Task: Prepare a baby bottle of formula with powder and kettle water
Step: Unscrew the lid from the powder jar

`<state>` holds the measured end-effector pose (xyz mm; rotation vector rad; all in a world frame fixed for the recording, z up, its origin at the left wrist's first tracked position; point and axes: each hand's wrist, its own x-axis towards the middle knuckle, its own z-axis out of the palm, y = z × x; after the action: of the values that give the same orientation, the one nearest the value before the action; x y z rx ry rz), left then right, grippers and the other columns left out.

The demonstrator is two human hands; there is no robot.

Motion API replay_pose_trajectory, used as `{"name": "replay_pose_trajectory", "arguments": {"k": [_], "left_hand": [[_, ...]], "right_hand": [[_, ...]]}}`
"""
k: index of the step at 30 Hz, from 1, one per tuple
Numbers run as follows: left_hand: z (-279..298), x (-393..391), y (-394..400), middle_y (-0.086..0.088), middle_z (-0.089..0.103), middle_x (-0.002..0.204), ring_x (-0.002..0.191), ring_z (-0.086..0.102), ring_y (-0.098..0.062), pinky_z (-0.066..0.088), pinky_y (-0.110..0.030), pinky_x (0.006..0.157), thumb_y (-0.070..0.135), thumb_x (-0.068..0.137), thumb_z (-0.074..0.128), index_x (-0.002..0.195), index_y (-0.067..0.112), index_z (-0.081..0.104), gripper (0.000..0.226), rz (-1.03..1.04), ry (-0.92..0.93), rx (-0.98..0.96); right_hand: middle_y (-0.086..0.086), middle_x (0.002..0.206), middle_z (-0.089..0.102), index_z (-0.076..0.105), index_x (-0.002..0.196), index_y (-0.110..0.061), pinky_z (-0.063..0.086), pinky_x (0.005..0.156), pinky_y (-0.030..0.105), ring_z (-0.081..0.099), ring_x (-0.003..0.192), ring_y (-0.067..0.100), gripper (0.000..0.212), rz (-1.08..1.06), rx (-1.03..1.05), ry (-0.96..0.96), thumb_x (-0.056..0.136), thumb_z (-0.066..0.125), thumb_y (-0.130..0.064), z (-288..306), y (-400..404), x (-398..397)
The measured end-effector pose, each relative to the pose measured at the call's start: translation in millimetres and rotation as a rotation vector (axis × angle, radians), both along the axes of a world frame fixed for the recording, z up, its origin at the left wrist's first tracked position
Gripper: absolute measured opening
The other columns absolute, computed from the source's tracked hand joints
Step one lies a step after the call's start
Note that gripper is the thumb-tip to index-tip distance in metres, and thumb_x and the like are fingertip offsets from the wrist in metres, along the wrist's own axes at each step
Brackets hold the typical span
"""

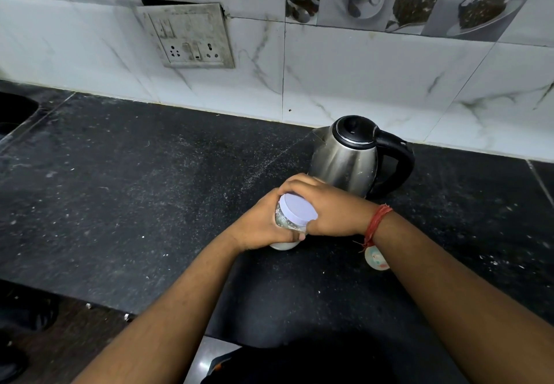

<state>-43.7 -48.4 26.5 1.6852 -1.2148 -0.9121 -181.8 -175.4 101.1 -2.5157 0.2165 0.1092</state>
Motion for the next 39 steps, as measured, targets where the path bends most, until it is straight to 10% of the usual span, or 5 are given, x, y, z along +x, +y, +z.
{"name": "replay_pose_trajectory", "arguments": {"k": [9,20,30,39], "left_hand": [[-9,2,1,0.005,0.061,0.127,0.116,0.062,-0.008,0.056,-0.036,0.099,0.038,0.06,0.089,0.134,0.031,0.044,0.088,0.01,0.032,0.074],[-13,4,-1,0.003,0.063,0.13,0.123,0.062,-0.012,0.053,-0.041,0.104,0.034,0.062,0.092,0.137,0.027,0.046,0.088,-0.002,0.035,0.033],[-24,8,6,0.008,0.062,0.129,0.116,0.062,0.001,0.048,-0.015,0.096,0.032,0.066,0.092,0.14,0.027,0.043,0.089,0.077,0.067,0.032],[-50,19,24,0.0,0.055,0.14,0.136,0.05,-0.019,0.042,-0.046,0.117,0.046,0.059,0.093,0.135,0.046,0.043,0.091,0.288,0.051,0.004]], "right_hand": [[-0.002,0.142,0.046,0.039,0.146,-0.025,0.047,0.097,0.038,0.054,0.121,0.021,0.079,-0.221,-0.22,0.148,0.084,0.063,-0.066,-6,0,2],[0.001,0.137,0.045,0.047,0.143,-0.016,0.04,0.106,0.03,0.048,0.126,0.015,0.075,-0.116,0.01,-0.001,0.075,0.076,-0.009,6,-2,-3],[-0.001,0.139,0.042,0.046,0.144,-0.028,0.044,0.106,0.036,0.047,0.126,0.016,0.067,-0.483,0.118,-0.225,0.086,0.077,-0.036,-9,-10,-16],[0.004,0.113,0.047,0.051,0.107,-0.01,0.029,0.079,0.008,0.048,0.094,0.014,0.053,-0.708,0.012,-0.351,0.073,0.088,-0.029,-77,18,-35]]}}
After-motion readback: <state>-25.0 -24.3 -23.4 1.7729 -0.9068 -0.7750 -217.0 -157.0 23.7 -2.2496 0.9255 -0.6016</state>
